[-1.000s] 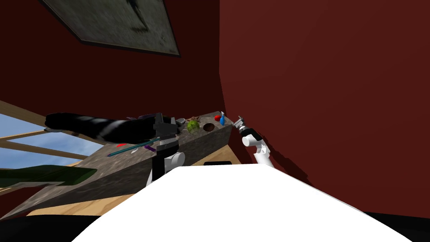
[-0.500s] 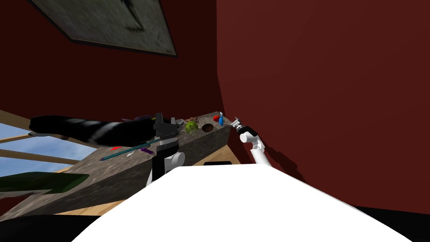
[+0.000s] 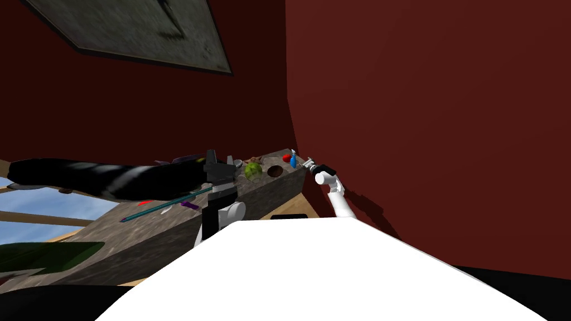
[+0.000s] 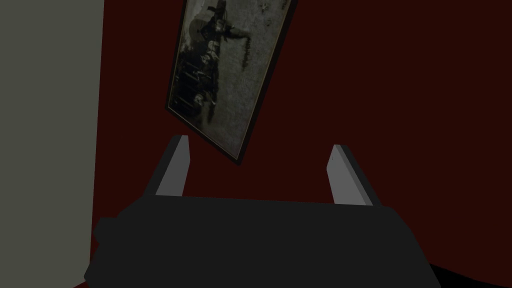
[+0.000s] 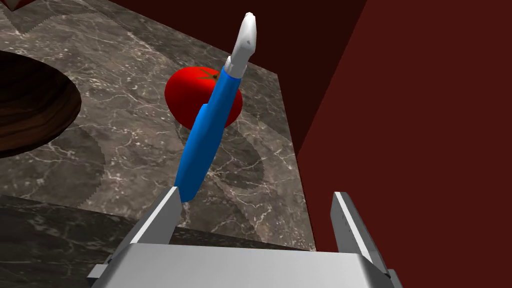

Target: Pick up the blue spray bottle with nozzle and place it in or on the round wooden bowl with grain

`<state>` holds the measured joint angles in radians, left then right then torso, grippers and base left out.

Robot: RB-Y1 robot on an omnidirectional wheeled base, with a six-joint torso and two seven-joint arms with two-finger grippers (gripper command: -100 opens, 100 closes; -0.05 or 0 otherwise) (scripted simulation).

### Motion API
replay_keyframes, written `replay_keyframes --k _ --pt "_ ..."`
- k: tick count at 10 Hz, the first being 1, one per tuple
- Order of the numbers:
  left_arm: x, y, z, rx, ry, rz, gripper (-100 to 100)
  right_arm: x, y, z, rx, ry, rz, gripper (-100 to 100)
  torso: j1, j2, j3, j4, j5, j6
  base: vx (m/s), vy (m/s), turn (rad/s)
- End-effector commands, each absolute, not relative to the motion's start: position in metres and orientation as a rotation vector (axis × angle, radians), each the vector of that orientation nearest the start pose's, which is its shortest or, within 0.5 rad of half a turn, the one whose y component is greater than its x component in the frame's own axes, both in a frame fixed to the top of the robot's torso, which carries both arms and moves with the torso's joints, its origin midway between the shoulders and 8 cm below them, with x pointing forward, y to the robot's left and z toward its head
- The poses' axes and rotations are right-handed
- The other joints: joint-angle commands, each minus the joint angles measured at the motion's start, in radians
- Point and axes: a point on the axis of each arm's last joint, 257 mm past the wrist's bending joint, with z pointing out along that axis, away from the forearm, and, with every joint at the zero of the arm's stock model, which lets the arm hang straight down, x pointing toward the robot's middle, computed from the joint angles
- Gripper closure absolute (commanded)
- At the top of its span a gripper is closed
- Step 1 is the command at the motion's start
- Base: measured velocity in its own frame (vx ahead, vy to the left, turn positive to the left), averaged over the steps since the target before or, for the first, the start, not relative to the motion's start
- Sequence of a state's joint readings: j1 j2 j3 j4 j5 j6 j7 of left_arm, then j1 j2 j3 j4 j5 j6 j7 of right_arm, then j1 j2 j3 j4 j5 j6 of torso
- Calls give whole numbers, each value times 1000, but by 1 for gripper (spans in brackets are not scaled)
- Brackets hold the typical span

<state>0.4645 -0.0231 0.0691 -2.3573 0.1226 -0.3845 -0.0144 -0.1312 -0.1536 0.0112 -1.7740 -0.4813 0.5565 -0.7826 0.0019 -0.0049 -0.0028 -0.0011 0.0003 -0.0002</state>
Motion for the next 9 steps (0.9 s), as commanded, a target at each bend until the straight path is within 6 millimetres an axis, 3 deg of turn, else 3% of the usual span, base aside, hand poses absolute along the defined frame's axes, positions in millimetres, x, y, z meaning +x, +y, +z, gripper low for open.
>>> replay_keyframes --k 1,8,9 --pt "342 312 49 -736 524 -1317 0 565 -165 -199 -2381 -864 -1966 -100 0 0 0 0 0 0 88 17 -43" --pt "342 312 49 -736 524 -1317 0 576 -111 -224 -2344 -673 -1660 -100 -2 0 0 0 0 0 79 4 -41" --pt "342 312 49 -736 524 -1317 0 576 -95 -226 -2325 -634 -1605 -100 -2 1 0 0 0 0 77 -12 -55"
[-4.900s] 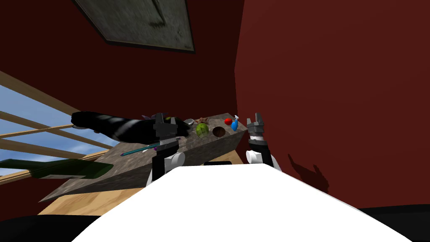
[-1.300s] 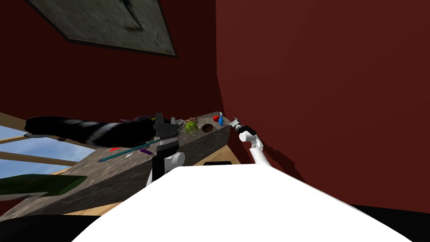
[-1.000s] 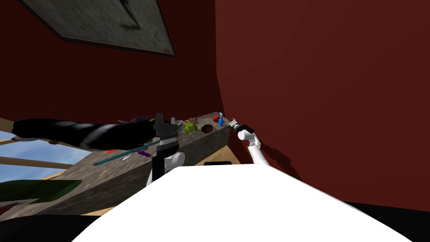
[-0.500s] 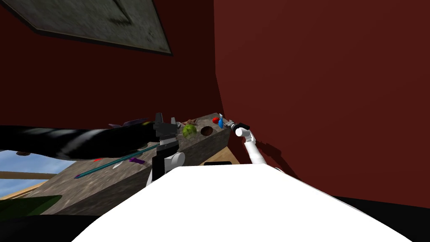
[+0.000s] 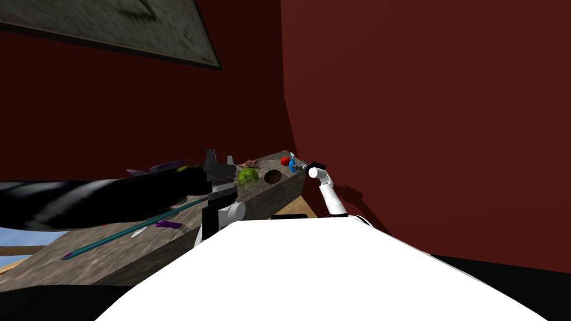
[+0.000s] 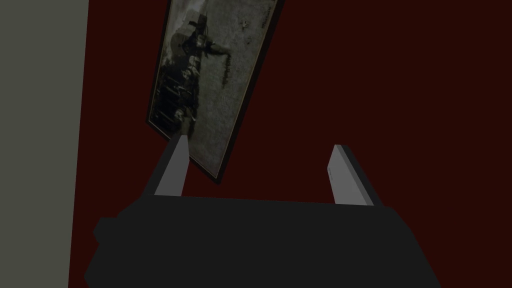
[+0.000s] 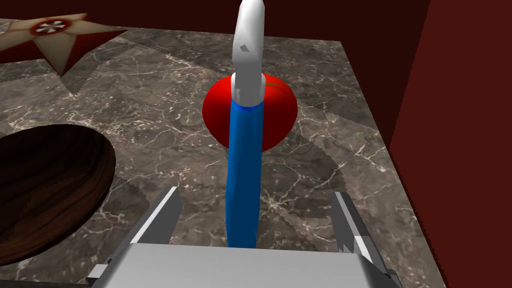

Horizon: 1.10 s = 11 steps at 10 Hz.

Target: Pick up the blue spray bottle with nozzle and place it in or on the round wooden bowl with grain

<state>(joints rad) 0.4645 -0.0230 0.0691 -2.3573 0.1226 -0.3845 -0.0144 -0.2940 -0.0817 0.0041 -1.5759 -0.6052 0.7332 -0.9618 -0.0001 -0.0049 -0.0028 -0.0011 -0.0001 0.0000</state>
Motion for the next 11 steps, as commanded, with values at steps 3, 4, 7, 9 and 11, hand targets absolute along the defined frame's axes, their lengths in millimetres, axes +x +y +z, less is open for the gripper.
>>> replay_keyframes --k 3,4,7,9,11 --pt "342 312 49 -736 524 -1317 0 575 -90 -227 -2320 -629 -1599 0 0 2 1 0 0 0 44 -8 -10" --pt "342 312 49 -736 524 -1317 0 575 -90 -227 -2320 -629 -1600 -100 0 4 2 1 0 0 0 0 0" --pt "342 312 49 -736 524 -1317 0 575 -89 -227 -2319 -629 -1600 100 0 5 3 1 0 0 0 0 0" --pt "342 312 49 -736 524 -1317 0 575 -90 -227 -2319 -629 -1600 100 0 5 3 1 0 0 0 0 0" --pt "342 312 49 -736 524 -1317 0 575 -90 -227 -2320 -629 -1600 100 0 5 3 1 0 0 0 0 0"
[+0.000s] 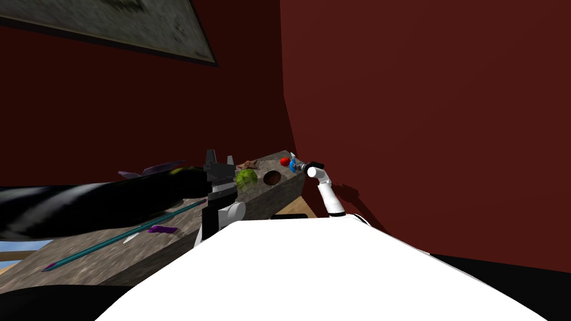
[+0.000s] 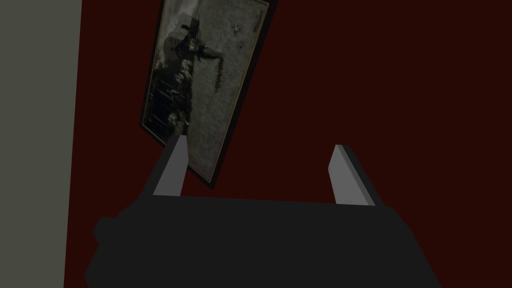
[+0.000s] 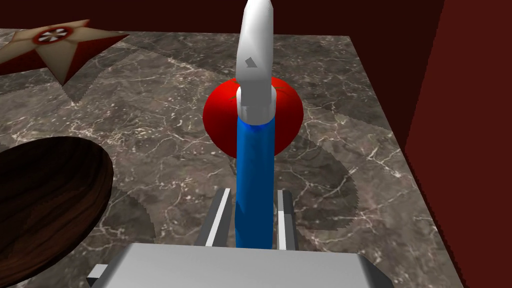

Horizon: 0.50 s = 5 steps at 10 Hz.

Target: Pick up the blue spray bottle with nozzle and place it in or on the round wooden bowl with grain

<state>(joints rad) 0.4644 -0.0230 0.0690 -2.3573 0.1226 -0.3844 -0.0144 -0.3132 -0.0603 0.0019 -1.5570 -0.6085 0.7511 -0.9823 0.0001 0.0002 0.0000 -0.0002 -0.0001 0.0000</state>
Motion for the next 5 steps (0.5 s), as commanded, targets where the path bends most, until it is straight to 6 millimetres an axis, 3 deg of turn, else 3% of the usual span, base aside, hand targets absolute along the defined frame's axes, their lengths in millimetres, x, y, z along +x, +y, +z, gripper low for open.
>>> replay_keyframes --k 1,2,5 --pt "342 312 49 -736 524 -1317 0 575 -90 -227 -2320 -629 -1600 0 0 0 0 0 0 0 0 0 0" --pt "342 312 49 -736 524 -1317 0 575 -99 -229 -2346 -638 -1578 100 0 0 0 0 0 0 -24 -17 -7" --pt "342 312 49 -736 524 -1317 0 571 -99 -229 -2363 -626 -1531 100 -6 4 1 -2 -1 3 -49 -37 -21"
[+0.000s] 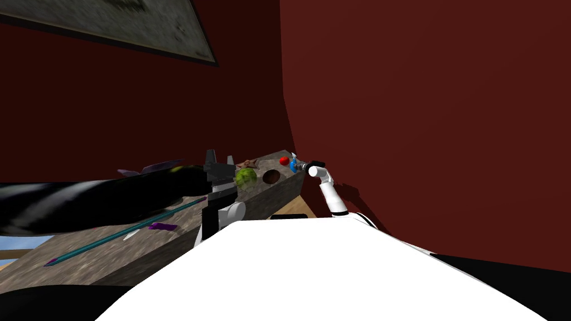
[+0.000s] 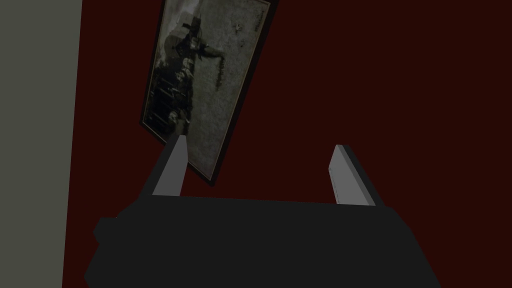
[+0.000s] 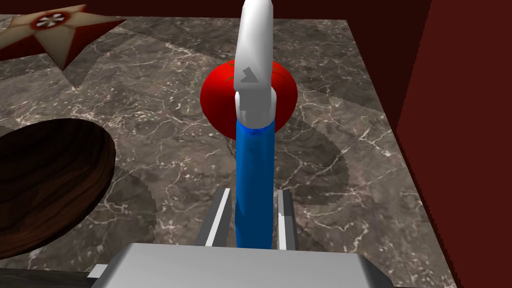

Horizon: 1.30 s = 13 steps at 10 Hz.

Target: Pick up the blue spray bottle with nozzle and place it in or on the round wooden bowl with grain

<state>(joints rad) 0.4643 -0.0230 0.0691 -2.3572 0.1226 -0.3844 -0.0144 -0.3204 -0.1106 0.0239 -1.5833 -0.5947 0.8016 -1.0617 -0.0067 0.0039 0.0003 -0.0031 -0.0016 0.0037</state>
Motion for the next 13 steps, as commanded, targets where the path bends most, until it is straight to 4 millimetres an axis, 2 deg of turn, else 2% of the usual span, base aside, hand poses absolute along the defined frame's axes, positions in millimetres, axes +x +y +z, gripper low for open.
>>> replay_keyframes --k 1,10,13 --pt "342 312 49 -736 524 -1317 0 570 -98 -229 -2366 -621 -1517 100 0 0 0 0 0 0 -41 -35 -18" --pt "342 312 49 -736 524 -1317 0 559 -80 -220 -2377 -552 -1399 100 1 0 0 0 -1 0 -48 -16 -14" --pt "342 312 49 -736 524 -1317 0 563 -77 -202 -2373 -533 -1402 100 8 3 1 0 0 -1 -82 90 34"
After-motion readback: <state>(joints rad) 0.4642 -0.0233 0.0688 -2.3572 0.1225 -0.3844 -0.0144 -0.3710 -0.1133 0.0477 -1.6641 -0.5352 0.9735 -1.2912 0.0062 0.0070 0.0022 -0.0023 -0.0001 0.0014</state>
